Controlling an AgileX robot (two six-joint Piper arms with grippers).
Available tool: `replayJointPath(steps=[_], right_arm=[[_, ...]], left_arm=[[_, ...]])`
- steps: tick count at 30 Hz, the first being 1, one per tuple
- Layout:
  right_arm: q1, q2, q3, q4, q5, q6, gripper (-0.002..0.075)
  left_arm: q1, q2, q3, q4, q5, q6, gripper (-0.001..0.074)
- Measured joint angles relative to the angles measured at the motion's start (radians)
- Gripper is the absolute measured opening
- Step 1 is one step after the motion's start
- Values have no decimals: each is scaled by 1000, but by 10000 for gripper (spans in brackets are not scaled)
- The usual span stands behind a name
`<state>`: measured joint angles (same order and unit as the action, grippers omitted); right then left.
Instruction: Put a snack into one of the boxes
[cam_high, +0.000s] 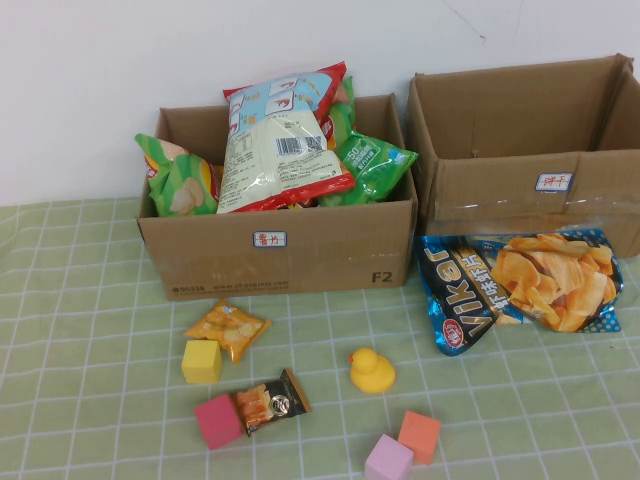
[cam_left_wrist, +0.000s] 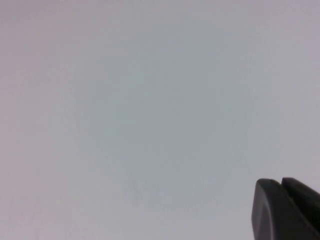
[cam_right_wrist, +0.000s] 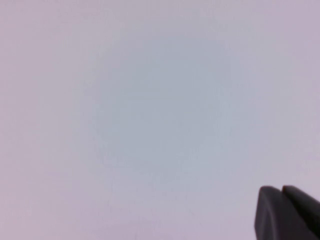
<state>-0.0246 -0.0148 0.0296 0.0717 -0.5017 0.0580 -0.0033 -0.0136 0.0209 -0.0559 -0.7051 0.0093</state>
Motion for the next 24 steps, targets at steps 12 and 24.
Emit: replayJointPath(steps=[12,24], right_arm=[[0,0,-108,27,38,-131,-2],[0,93,-419,23,794,-375,-2]], left_arm=[[0,-2,-148,153,273,-41,-1],[0,294,-604,211,1316,-111,-1]])
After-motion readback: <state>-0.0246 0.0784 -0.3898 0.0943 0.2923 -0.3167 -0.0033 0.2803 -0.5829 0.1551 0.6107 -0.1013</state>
